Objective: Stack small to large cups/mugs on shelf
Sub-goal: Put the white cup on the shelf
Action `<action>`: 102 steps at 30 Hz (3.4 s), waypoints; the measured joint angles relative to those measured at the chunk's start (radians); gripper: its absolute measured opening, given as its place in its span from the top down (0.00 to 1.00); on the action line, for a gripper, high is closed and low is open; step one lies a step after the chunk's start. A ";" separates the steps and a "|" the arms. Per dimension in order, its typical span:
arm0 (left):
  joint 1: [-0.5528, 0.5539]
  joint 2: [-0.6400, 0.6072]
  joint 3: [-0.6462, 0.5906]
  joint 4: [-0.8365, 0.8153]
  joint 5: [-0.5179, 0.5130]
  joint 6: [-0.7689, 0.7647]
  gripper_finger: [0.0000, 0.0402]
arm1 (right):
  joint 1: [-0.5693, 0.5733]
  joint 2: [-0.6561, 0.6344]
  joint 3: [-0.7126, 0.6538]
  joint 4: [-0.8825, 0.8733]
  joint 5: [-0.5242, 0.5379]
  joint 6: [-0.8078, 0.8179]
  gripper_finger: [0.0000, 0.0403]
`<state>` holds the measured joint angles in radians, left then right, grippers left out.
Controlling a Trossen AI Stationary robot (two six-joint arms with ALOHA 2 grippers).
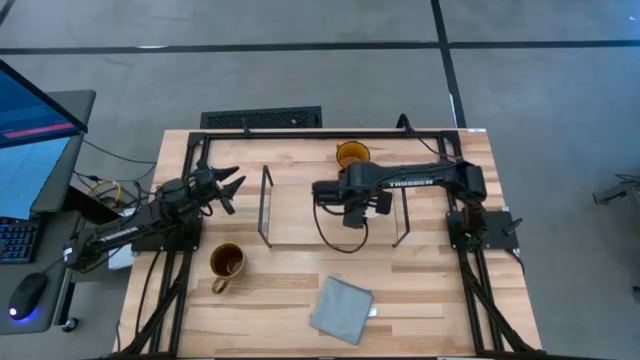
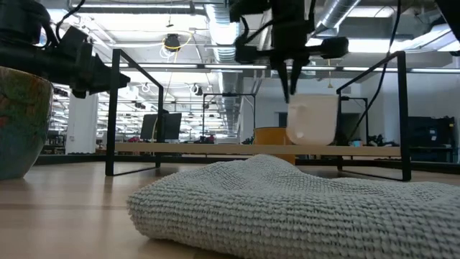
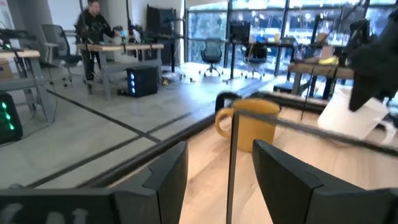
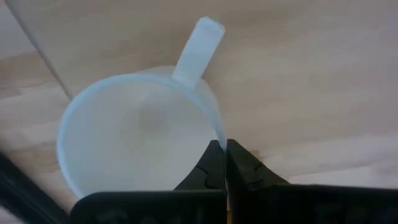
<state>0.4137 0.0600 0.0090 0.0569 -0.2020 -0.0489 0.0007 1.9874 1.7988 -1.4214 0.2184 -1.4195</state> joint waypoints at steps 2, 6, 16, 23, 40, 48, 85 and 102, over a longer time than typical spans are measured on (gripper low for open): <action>0.000 0.004 0.000 0.001 0.000 0.000 0.57 | 0.017 -0.009 -0.001 -0.008 -0.008 -0.011 0.99; 0.000 0.013 0.000 0.000 0.003 0.000 0.57 | 0.037 -0.011 -0.001 -0.005 -0.016 -0.001 0.99; 0.000 0.018 0.000 0.001 0.003 0.000 0.57 | 0.025 -0.011 -0.001 -0.004 -0.064 0.076 0.83; 0.000 0.018 0.000 0.001 0.003 0.000 0.57 | 0.024 -0.011 -0.001 0.003 -0.063 0.113 0.80; 0.000 0.018 0.000 0.001 0.002 0.000 0.57 | 0.026 -0.011 -0.001 0.099 -0.061 0.053 0.80; 0.000 0.018 0.000 0.001 0.002 0.000 0.57 | 0.025 -0.013 -0.001 0.090 0.009 0.064 0.80; 0.000 0.018 0.000 0.001 0.001 0.000 0.57 | 0.080 -0.017 0.102 0.172 -0.214 0.434 0.80; 0.000 0.018 0.000 0.001 0.001 0.000 0.57 | 0.062 -0.018 -0.042 0.225 -0.210 0.470 0.80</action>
<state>0.4141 0.0784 0.0090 0.0581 -0.2012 -0.0489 0.0631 1.9694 1.7569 -1.1962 0.0082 -0.9497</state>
